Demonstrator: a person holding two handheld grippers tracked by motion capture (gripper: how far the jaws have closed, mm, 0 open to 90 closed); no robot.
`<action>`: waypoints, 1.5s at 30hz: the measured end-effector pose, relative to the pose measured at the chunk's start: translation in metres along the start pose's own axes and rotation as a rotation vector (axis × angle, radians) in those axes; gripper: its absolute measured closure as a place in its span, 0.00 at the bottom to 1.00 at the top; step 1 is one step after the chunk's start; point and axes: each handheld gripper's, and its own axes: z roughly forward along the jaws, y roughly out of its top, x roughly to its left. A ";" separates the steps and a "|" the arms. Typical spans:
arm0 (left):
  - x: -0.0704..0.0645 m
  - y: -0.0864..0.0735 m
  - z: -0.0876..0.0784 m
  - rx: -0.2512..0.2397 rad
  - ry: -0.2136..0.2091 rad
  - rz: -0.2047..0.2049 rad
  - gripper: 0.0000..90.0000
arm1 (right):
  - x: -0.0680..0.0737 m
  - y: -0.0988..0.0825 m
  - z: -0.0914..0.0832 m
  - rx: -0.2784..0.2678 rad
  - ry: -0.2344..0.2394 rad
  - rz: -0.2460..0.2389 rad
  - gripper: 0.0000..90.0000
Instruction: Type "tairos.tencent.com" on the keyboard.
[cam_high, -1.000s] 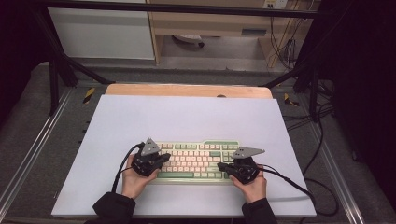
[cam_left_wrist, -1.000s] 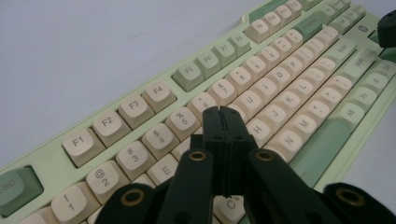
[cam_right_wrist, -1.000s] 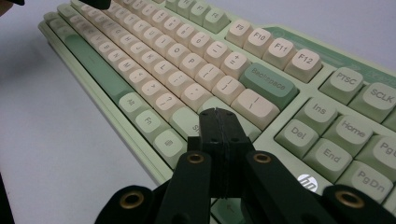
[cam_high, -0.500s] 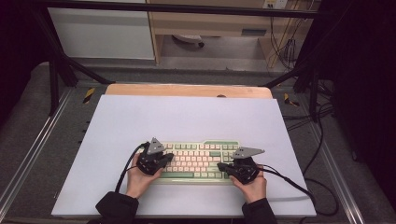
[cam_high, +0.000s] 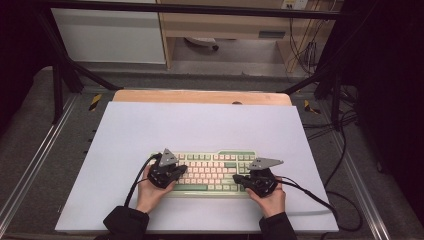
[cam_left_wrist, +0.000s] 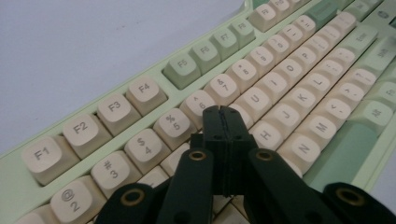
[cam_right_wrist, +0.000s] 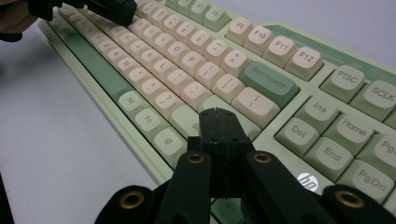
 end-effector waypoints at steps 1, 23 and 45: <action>0.000 0.000 0.000 0.001 0.000 0.002 1.00 | 0.000 0.000 0.000 0.000 0.001 0.000 1.00; -0.004 0.003 -0.018 -0.024 -0.021 0.009 1.00 | 0.000 0.000 -0.002 -0.004 -0.001 -0.005 1.00; 0.011 -0.011 -0.041 -0.029 0.009 -0.020 1.00 | 0.000 0.000 -0.003 -0.006 -0.004 0.000 1.00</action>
